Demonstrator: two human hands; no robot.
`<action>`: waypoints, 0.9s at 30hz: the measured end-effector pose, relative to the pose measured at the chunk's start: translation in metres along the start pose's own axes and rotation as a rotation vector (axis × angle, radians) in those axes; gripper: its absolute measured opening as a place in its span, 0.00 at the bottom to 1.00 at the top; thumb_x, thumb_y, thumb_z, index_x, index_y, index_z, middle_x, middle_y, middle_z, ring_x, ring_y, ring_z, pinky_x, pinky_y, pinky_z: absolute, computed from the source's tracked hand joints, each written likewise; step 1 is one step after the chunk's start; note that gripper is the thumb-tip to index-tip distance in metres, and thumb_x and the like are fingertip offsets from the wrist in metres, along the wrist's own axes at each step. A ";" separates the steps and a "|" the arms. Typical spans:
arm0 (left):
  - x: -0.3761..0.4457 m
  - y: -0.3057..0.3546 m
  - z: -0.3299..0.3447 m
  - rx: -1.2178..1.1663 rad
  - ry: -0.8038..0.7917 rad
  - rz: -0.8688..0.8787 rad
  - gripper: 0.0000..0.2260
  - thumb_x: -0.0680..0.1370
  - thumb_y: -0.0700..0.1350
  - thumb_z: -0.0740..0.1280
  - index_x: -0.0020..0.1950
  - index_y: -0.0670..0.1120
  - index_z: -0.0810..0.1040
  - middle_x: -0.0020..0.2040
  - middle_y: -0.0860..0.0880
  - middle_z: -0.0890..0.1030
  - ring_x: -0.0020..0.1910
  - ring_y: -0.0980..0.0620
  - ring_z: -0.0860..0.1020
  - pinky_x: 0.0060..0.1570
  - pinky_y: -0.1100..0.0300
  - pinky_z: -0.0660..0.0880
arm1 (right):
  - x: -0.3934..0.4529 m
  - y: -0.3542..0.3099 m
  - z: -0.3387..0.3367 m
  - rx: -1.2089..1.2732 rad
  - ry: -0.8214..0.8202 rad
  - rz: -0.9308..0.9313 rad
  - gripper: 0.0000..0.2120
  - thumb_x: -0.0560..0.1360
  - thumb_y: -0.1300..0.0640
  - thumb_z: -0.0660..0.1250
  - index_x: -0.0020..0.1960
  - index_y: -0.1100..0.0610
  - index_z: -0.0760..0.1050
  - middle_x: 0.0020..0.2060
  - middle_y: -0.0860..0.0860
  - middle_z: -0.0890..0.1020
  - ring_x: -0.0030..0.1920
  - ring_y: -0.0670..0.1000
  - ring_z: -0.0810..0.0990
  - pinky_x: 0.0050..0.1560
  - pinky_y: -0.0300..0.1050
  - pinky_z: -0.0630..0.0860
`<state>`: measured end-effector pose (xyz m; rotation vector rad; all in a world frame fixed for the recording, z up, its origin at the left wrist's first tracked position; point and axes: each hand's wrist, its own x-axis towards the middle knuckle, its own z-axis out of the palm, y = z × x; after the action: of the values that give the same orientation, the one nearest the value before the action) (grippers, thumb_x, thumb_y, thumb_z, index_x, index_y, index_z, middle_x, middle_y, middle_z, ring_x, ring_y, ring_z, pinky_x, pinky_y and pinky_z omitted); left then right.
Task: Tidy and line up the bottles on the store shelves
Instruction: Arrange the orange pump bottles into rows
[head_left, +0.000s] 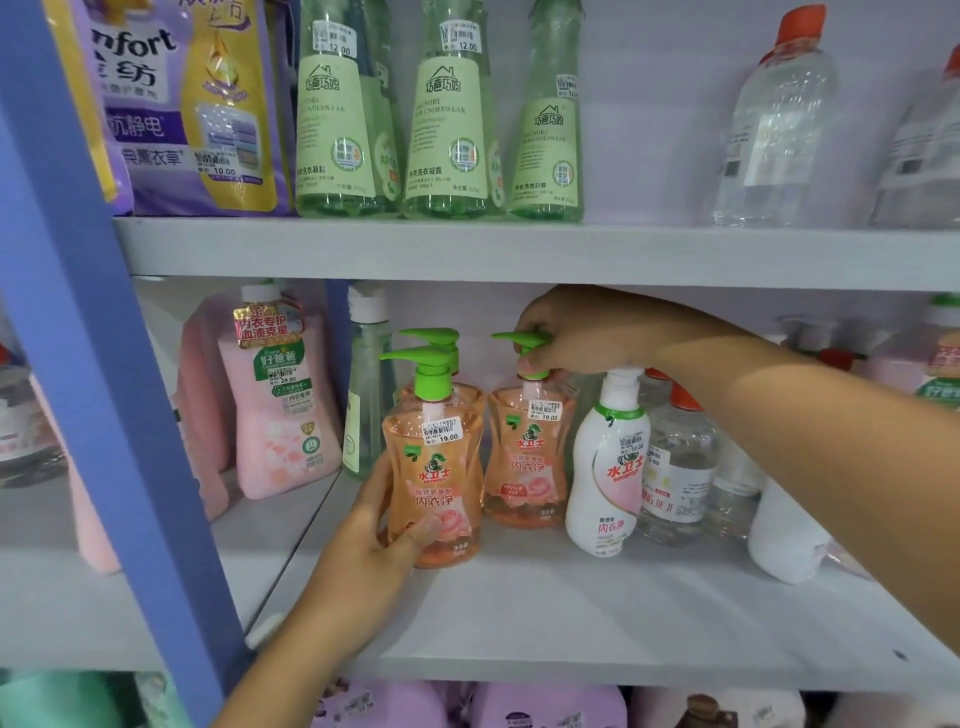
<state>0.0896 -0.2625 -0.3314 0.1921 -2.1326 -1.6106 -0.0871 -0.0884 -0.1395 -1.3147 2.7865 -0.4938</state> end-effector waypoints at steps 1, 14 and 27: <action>0.000 0.001 0.000 0.006 -0.003 0.000 0.31 0.80 0.38 0.69 0.76 0.63 0.64 0.65 0.63 0.80 0.64 0.62 0.78 0.65 0.57 0.74 | 0.000 -0.001 0.000 -0.028 0.010 0.001 0.08 0.77 0.51 0.73 0.52 0.54 0.80 0.45 0.52 0.87 0.45 0.53 0.87 0.55 0.55 0.83; 0.005 0.031 0.002 -0.056 0.083 -0.046 0.28 0.80 0.44 0.71 0.76 0.62 0.67 0.66 0.63 0.79 0.65 0.62 0.77 0.54 0.71 0.75 | 0.008 0.023 -0.009 0.313 -0.035 0.124 0.17 0.80 0.43 0.66 0.57 0.58 0.76 0.51 0.53 0.84 0.48 0.51 0.83 0.48 0.42 0.81; 0.150 0.079 -0.024 0.238 0.556 -0.057 0.16 0.76 0.44 0.73 0.59 0.38 0.77 0.54 0.41 0.81 0.54 0.42 0.81 0.40 0.62 0.71 | 0.010 0.081 -0.016 0.504 0.120 0.435 0.15 0.69 0.44 0.80 0.48 0.50 0.79 0.56 0.52 0.84 0.47 0.48 0.83 0.38 0.40 0.79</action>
<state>-0.0199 -0.3156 -0.2111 0.6952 -1.8745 -1.1478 -0.1564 -0.0432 -0.1465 -0.5781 2.6486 -1.1640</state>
